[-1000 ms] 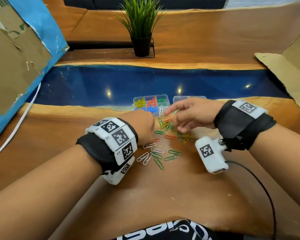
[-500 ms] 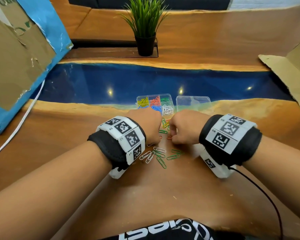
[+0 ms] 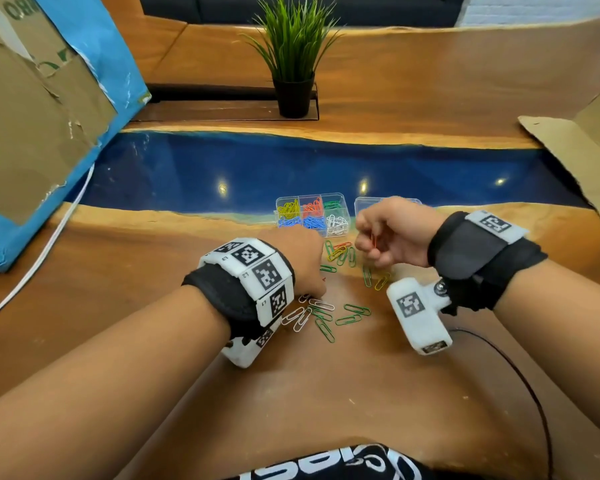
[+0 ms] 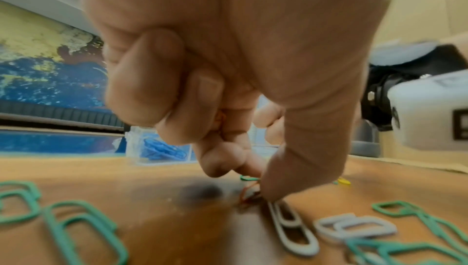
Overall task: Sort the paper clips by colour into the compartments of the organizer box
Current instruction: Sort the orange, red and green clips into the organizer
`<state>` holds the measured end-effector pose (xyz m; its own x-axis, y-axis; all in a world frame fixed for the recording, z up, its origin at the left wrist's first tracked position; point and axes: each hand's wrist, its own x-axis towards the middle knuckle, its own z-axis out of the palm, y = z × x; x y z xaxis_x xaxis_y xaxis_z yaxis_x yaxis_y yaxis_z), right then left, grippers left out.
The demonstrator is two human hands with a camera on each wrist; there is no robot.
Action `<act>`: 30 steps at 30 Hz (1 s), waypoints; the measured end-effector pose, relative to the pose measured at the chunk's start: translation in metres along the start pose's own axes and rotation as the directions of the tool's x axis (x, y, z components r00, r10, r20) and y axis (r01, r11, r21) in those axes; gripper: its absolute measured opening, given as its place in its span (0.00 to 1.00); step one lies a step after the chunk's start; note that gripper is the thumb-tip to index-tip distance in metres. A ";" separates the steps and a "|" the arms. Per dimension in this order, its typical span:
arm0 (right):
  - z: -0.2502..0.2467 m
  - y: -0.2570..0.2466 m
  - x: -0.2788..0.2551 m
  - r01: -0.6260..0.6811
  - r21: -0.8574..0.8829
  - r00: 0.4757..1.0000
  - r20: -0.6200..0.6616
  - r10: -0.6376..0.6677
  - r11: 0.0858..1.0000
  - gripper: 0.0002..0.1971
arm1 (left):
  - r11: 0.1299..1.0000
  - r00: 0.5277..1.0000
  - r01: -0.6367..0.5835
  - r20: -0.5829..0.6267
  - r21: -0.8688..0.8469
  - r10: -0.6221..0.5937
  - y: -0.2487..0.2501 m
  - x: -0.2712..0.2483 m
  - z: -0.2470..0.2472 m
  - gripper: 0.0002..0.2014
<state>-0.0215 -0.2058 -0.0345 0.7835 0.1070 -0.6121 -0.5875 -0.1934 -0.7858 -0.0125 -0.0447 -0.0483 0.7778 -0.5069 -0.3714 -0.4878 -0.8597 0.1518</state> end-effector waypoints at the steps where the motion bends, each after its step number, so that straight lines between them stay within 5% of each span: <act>1: -0.004 -0.002 0.000 0.005 0.089 1.000 0.017 -0.007 0.996 0.10 | 1.000 1.000 -0.001 0.007 -0.023 0.001 -0.001 0.000 0.000 0.10; 5: -0.009 -0.004 0.006 0.045 0.022 0.999 -0.013 -0.045 0.999 0.06 | 0.989 1.000 -0.007 -0.007 -0.150 0.006 -0.007 -0.001 -0.002 0.08; 7: -0.004 -0.005 0.007 0.070 -0.295 0.989 -0.106 -0.106 0.953 0.04 | 0.971 0.999 -0.009 -0.051 -0.237 -0.003 -0.010 0.000 -0.005 0.12; 9: -0.001 -0.005 0.010 0.083 -0.721 0.948 -0.156 -0.278 0.688 0.04 | 0.941 0.996 -0.035 -0.092 -0.337 0.004 -0.012 0.000 -0.008 0.15; 11: 0.004 -0.008 0.011 0.074 -0.904 0.905 -0.117 -0.409 0.421 0.06 | 0.876 0.995 -0.055 -0.096 -0.480 0.009 -0.015 0.001 -0.011 0.14; 14: 0.009 -0.009 0.017 0.064 -0.950 0.894 -0.081 -0.440 0.304 0.09 | 0.684 0.998 -0.027 -0.064 -0.729 -0.029 -0.019 0.002 -0.011 0.14; 19: 0.014 -0.010 0.019 0.057 -0.974 0.904 -0.044 -0.424 0.221 0.07 | 0.497 0.987 -0.020 -0.096 -0.868 -0.126 -0.027 0.006 -0.014 0.12; 25: 0.016 -0.008 0.020 0.006 -0.987 0.963 -0.038 -0.267 0.164 0.14 | 0.474 0.966 -0.030 -0.147 -0.880 -0.212 -0.036 0.013 -0.015 0.19; 30: 0.017 -0.005 0.024 -0.009 -0.990 0.975 -0.041 -0.216 0.144 0.15 | 0.442 0.964 0.002 -0.116 -0.897 -0.240 -0.038 0.011 -0.020 0.08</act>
<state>-0.0033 -0.1858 -0.0466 0.8996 0.1066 -0.4235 0.1087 -0.9939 -0.0193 0.0226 -0.0194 -0.0394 0.9127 -0.2900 -0.2879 0.1410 -0.4378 0.8880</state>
